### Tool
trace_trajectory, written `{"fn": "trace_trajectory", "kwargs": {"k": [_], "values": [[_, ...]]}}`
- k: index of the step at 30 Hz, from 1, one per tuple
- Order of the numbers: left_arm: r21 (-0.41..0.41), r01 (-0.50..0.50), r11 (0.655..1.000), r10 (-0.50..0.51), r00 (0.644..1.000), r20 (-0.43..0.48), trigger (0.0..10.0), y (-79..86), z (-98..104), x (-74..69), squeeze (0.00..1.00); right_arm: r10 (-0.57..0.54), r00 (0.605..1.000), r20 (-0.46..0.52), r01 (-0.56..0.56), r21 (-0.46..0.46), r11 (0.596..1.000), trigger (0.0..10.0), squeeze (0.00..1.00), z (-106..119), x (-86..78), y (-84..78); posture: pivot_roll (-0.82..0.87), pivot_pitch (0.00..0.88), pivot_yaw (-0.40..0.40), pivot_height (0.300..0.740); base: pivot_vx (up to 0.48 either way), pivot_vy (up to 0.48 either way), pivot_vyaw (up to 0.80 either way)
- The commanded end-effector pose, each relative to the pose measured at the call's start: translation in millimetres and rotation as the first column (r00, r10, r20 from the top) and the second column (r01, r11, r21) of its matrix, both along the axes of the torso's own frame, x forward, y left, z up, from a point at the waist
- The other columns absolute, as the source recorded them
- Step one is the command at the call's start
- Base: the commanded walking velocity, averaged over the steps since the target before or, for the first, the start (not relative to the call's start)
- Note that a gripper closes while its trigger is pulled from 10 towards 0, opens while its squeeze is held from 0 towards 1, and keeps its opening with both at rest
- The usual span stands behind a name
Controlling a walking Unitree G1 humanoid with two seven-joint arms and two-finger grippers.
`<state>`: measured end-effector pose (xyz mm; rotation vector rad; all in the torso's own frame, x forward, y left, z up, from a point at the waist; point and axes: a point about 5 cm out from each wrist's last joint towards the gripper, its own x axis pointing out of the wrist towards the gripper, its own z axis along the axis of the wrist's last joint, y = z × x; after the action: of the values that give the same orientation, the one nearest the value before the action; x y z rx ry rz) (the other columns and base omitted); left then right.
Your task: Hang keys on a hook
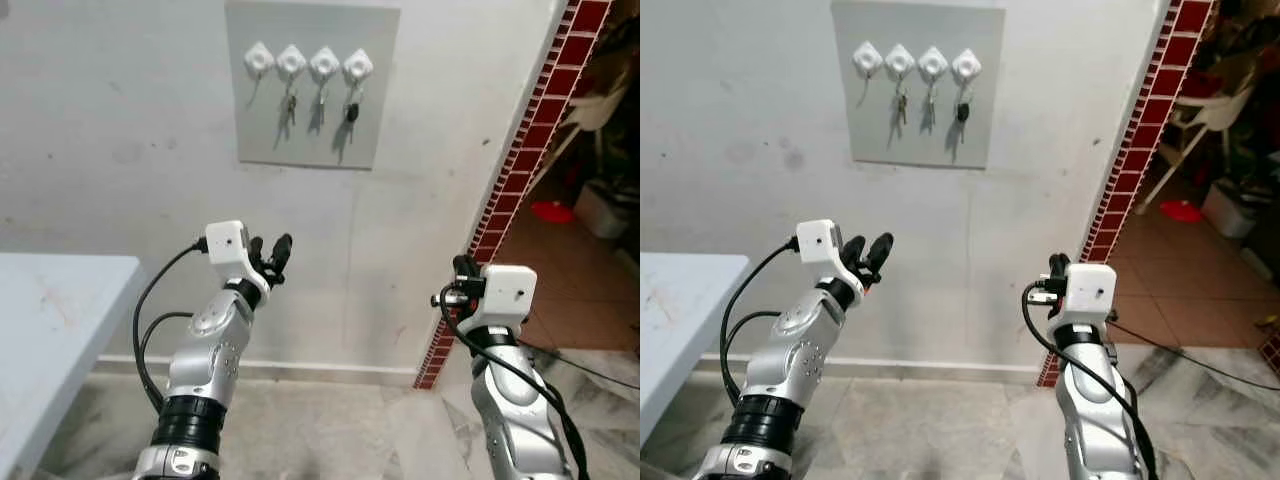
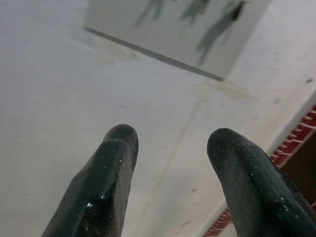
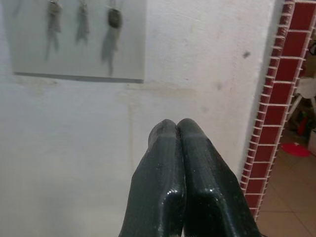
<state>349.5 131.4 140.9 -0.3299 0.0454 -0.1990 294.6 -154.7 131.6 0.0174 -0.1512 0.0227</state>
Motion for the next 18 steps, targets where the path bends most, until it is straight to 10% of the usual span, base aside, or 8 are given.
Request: {"fn": "trace_trajectory", "kwargs": {"k": [1, 18], "values": [[-0.009, 0.024, 1.0, -0.024, 1.0, 0.006, 10.0, -9.8, 3.4, 1.3, 0.0, -0.026, 0.999, 0.026, 0.027, -0.018, 0.999, 10.0, 0.0, 6.5, 0.5, -8.5, -0.04, 0.0, -0.019, 0.74, 0.0, 0.446, 0.0], [0.053, 0.015, 0.998, -0.016, 1.0, 0.008, 10.0, -12.7, 3.5, 1.3, 0.0, -0.018, 1.0, 0.014, 0.018, -0.009, 1.0, 10.0, 0.0, 3.9, -1.0, -5.4, -0.05, 0.0, -0.015, 0.74, 0.0, 0.157, 0.0]]}}
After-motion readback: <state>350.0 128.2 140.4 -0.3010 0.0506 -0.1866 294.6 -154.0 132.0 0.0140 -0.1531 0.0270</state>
